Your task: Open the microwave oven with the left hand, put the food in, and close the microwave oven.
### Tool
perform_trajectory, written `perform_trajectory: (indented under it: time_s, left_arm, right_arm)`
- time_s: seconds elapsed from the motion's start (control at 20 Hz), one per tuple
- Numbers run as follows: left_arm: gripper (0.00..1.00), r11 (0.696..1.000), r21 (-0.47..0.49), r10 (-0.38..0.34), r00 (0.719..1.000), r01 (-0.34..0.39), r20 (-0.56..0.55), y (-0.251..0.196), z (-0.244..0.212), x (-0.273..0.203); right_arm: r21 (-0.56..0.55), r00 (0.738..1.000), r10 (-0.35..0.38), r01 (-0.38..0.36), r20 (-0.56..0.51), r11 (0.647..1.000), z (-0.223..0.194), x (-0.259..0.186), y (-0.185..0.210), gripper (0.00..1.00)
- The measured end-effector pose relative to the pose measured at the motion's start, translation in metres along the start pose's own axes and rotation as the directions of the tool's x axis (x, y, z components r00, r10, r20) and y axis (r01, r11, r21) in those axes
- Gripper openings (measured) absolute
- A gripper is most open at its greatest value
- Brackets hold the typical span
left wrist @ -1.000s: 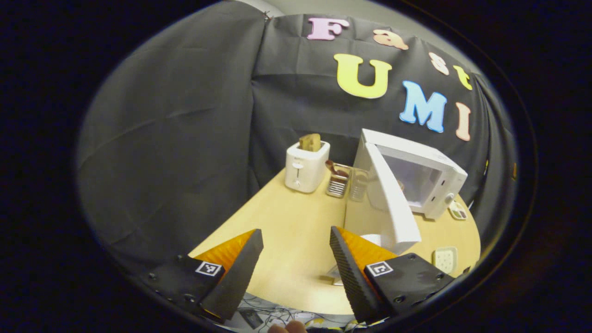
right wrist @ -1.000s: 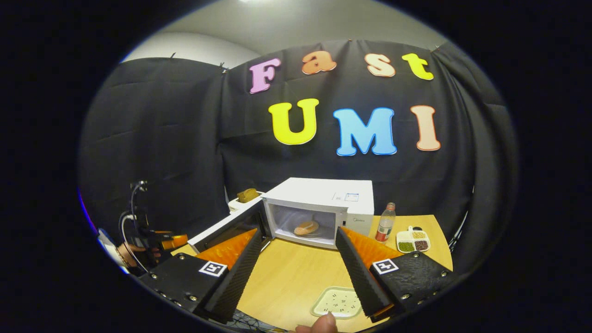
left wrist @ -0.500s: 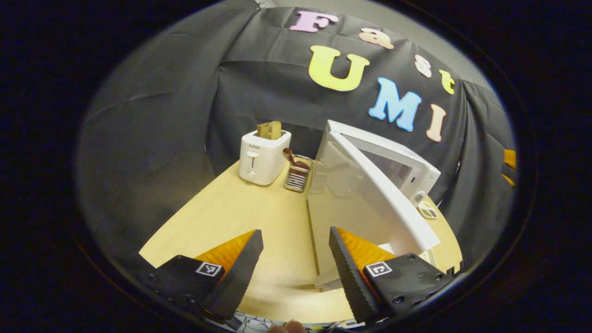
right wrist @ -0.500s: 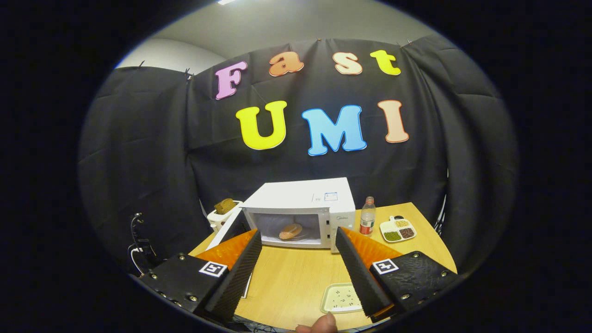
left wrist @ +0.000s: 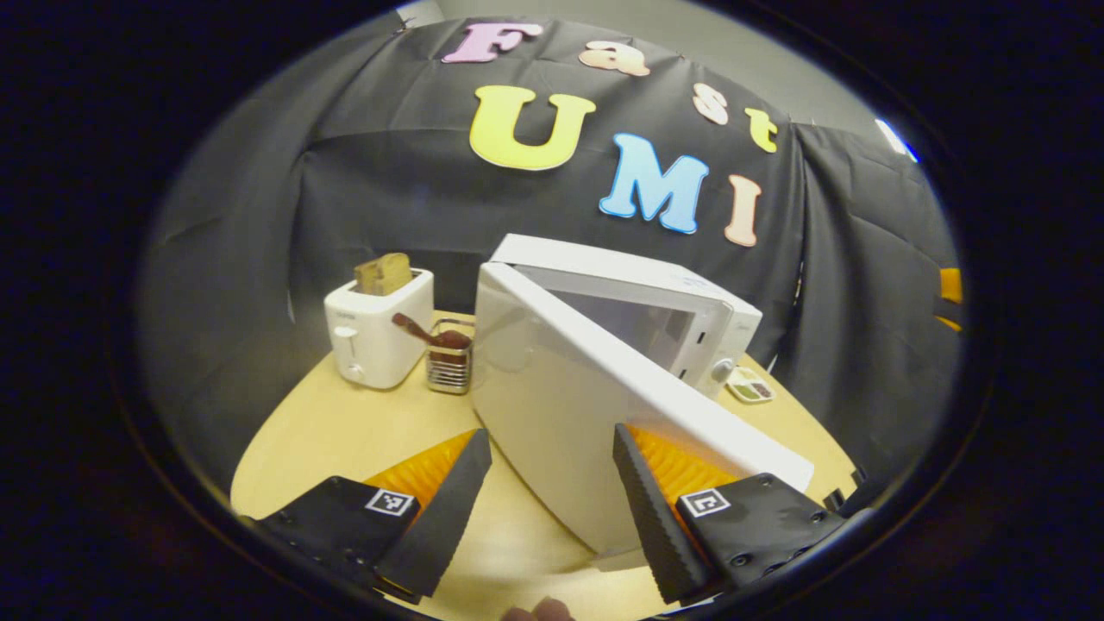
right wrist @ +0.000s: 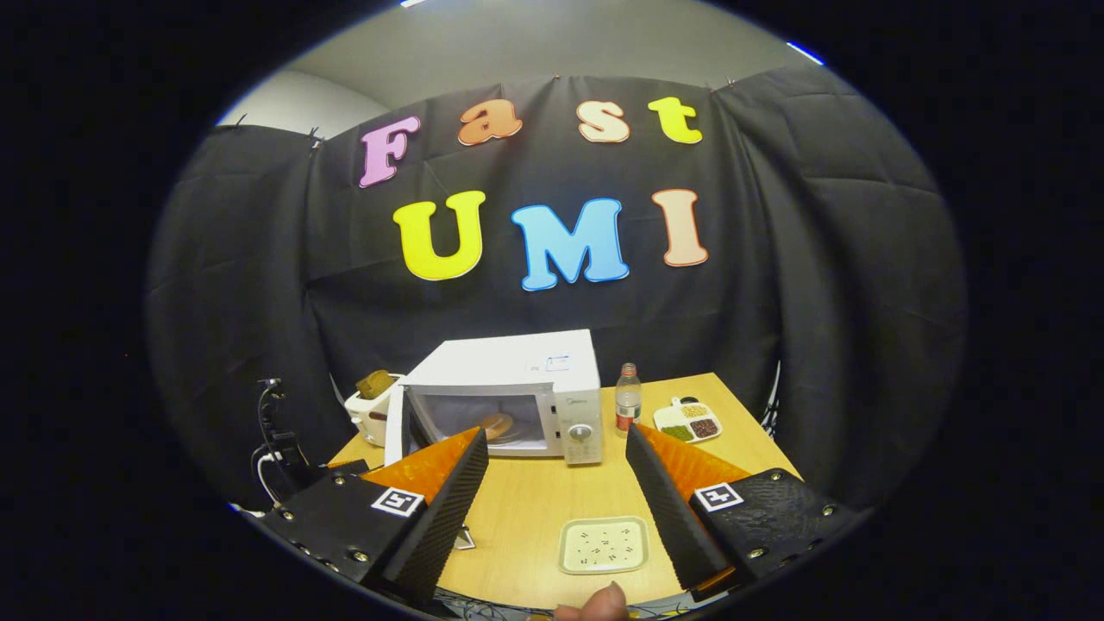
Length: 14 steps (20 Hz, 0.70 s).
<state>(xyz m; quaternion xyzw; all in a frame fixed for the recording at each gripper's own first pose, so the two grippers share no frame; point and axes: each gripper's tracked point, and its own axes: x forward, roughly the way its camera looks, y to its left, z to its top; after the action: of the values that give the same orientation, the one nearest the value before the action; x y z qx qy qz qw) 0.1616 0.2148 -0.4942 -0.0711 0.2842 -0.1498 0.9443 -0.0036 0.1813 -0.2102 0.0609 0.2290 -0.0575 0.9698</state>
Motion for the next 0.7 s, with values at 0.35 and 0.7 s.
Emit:
perform_trajectory:
  time_s: [0.35, 0.7]
  left_arm:
    - [0.96, 0.993, 0.057, -0.105, 0.994, 0.105, 0.001, -0.068, 0.019, 0.062]
    - [1.0, 0.982, 0.101, -0.159, 0.987, 0.157, 0.007, -0.109, 0.043, 0.128]
  right_arm:
    - [0.017, 0.996, -0.088, 0.088, -0.016, 0.996, -0.004, -0.006, -0.043, 0.98]
    - [0.039, 0.988, -0.151, 0.153, -0.034, 0.987, -0.005, 0.001, -0.076, 0.98]
